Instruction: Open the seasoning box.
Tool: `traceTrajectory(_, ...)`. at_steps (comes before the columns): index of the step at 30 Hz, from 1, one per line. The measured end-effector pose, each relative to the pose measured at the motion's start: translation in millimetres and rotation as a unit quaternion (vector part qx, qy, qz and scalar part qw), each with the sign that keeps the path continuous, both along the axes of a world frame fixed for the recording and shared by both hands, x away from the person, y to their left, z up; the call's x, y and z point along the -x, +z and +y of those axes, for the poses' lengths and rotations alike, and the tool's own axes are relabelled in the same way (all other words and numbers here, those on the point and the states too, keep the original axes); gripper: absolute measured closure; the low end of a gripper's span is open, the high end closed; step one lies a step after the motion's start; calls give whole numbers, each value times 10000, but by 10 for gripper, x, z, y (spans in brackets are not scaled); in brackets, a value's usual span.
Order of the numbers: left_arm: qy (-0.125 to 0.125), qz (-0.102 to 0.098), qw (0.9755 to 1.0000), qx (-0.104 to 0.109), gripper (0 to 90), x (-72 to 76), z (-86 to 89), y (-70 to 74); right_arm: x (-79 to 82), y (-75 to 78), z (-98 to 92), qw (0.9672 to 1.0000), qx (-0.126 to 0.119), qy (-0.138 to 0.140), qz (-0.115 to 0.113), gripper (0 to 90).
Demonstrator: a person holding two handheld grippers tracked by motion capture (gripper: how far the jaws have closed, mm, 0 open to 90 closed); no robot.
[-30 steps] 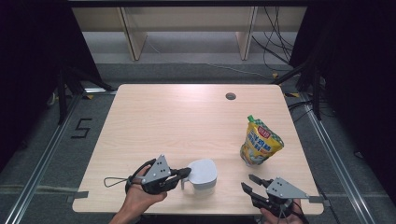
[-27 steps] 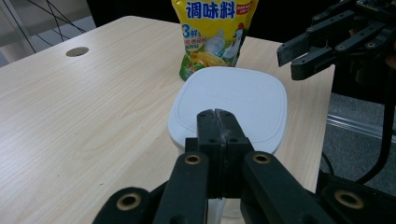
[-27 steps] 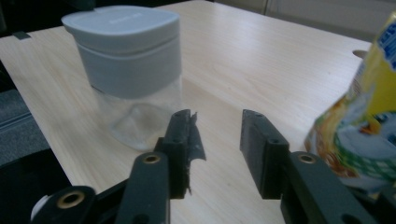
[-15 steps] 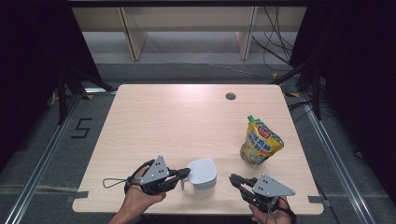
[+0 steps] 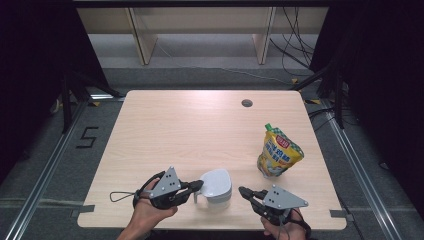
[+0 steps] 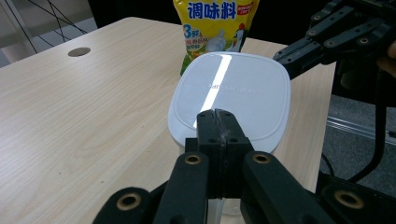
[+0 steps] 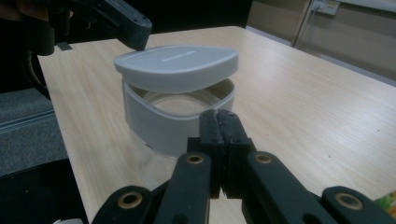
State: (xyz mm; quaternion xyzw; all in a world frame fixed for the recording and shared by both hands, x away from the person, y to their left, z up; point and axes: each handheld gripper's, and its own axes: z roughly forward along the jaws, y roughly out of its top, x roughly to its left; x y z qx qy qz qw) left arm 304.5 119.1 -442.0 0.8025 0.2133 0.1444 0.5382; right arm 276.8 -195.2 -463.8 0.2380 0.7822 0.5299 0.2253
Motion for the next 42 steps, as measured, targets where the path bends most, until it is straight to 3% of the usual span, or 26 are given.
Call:
traceTrajectory(1, 26, 26, 10000, 36, 892, 3, -1, -3, -9, 1, 18, 9999, 30, 116, 35, 900)
traceTrajectory(12, 52, 64, 9999, 72, 892, 9, 8, -14, -25, 38, 135, 9993, 280, 224, -121, 900)
traceTrajectory(14, 27, 8, 10000, -32, 892, 9, 20, -6, -25, 40, 145, 9994, 269, 163, -154, 900)
traceTrajectory(21, 30, 106, 9999, 78, 891, 10, 17, -19, -21, 82, 188, 9992, 256, 253, -168, 900)
traceTrajectory(28, -21, -7, 10000, -15, 878, -8, 33, -13, -19, 107, 248, 9992, 199, 286, -195, 900)
traceTrajectory(29, 76, 52, 10000, 9, 854, 0, 39, -12, -18, 111, 245, 9994, 192, 242, -151, 900)
traceTrajectory(31, -9, 136, 9999, 98, 729, -13, 59, 0, -29, 117, 247, 9992, 192, 299, -207, 900)
traceTrajectory(32, -60, 19, 10000, 61, 661, -19, 78, 13, -27, 121, 253, 9991, 177, 307, -211, 900)
traceTrajectory(35, -97, -2, 9998, 189, 559, 13, 109, 5, -28, 127, 274, 9989, 172, 358, -238, 900)
traceTrajectory(36, -92, 12, 9999, 50, 513, 34, 138, -2, -25, 129, 285, 9990, 136, 334, -248, 900)
traceTrajectory(38, -10, 8, 10000, 30, 420, 86, 168, -69, -21, 143, 298, 9989, 178, 360, -258, 900)
traceTrajectory(39, -29, -17, 10000, -3, 398, 105, 193, -101, -20, 142, 309, 9988, 184, 345, -303, 900)
traceTrajectory(42, 104, 208, 9997, 124, 357, 187, 271, -197, -12, 155, 337, 9986, 200, 378, -303, 900)
